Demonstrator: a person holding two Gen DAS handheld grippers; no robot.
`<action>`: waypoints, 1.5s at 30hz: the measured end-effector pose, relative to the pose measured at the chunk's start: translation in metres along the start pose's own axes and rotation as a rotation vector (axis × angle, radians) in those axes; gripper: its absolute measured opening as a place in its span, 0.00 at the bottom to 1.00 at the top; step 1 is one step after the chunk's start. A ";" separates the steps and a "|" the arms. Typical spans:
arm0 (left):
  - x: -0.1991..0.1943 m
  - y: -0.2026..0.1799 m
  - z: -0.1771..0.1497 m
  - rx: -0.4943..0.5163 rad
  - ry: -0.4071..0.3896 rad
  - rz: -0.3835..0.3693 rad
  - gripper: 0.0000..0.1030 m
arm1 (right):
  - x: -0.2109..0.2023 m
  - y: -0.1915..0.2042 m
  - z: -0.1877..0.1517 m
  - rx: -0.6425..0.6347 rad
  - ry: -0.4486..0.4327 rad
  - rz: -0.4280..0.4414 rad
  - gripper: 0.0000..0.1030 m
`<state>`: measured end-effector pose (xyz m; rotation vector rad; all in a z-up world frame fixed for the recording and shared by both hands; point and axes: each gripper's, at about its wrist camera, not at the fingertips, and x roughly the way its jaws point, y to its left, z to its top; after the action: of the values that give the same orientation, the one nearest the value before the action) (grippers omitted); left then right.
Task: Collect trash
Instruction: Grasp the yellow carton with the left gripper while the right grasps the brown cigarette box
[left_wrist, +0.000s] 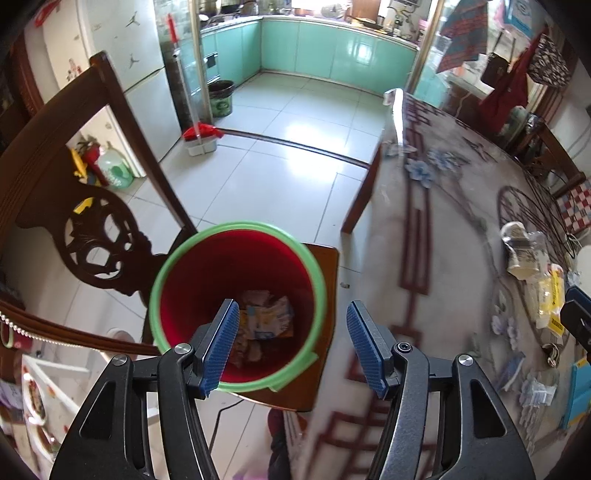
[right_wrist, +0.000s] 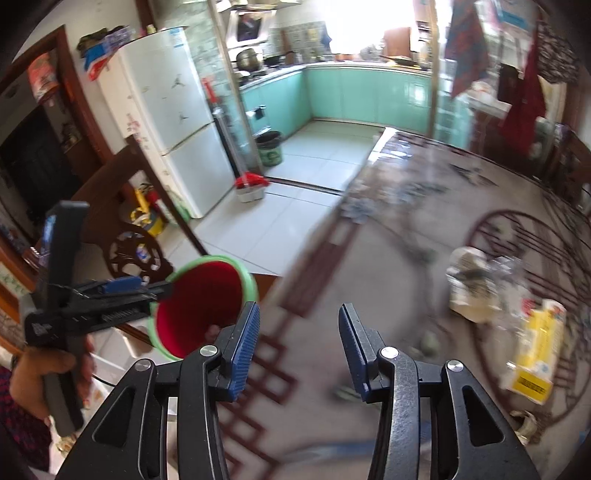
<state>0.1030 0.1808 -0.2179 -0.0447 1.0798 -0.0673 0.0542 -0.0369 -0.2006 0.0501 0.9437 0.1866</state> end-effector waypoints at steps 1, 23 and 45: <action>-0.002 -0.011 -0.002 0.007 0.001 -0.008 0.58 | -0.007 -0.018 -0.008 -0.002 0.008 -0.025 0.44; -0.020 -0.344 -0.025 0.447 0.093 -0.391 0.70 | -0.010 -0.245 -0.127 -0.272 0.282 -0.135 0.18; 0.044 -0.435 -0.022 0.467 0.245 -0.399 0.36 | -0.072 -0.296 -0.151 -0.088 0.138 -0.029 0.47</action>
<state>0.0901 -0.2559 -0.2368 0.1737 1.2640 -0.6969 -0.0686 -0.3463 -0.2678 -0.0581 1.0720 0.2061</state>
